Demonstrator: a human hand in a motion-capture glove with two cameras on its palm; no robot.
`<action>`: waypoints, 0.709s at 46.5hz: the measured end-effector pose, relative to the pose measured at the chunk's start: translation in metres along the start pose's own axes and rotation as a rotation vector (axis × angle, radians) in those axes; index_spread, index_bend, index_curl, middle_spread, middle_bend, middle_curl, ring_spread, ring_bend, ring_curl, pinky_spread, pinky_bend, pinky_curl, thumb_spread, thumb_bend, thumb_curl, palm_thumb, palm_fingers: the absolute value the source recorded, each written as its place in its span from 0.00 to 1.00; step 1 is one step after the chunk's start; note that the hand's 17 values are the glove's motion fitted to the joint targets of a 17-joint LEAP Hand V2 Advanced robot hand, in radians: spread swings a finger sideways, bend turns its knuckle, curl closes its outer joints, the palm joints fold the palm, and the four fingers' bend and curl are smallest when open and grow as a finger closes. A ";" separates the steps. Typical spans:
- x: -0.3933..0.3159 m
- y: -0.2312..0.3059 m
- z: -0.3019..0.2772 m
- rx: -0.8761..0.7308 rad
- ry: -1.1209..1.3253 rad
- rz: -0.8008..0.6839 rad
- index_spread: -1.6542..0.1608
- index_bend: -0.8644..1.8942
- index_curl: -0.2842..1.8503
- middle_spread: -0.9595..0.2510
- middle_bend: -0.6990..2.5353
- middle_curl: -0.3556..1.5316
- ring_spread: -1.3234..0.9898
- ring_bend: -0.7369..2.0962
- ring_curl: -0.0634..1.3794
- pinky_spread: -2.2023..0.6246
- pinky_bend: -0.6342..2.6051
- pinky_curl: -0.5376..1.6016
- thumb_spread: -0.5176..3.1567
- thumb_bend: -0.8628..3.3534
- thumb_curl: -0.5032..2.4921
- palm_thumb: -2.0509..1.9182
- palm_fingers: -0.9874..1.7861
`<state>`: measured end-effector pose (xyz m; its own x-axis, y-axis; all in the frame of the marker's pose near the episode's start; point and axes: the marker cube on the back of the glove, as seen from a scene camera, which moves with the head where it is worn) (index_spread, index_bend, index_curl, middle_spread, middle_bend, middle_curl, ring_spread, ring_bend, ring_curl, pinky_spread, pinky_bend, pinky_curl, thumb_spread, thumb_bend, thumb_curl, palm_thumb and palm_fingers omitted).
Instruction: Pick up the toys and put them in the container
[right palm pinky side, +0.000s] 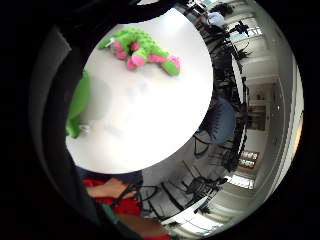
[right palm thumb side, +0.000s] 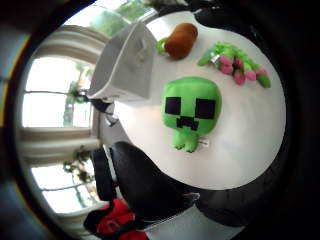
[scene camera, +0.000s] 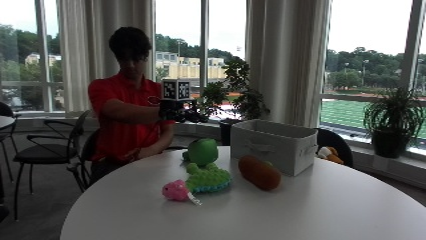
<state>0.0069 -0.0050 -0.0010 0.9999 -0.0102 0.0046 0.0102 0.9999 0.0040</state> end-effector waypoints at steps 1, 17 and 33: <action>0.001 -0.001 0.000 0.001 0.001 -0.001 0.82 0.40 0.15 0.73 0.27 0.21 0.54 0.31 0.05 0.78 0.31 0.28 0.24 0.17 0.17 0.47 0.41; -0.002 -0.007 0.008 0.005 -0.005 -0.010 0.72 0.41 0.22 0.66 0.28 0.27 0.50 0.32 0.08 0.79 0.34 0.34 0.35 0.17 0.19 0.47 0.38; -0.040 -0.021 0.026 -0.013 -0.036 -0.070 0.70 0.38 0.24 0.65 0.26 0.30 0.50 0.32 0.11 0.80 0.41 0.39 0.37 0.18 0.20 0.47 0.38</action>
<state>-0.0335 -0.0260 0.0245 0.9959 -0.0802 0.0412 0.0806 0.9967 -0.0075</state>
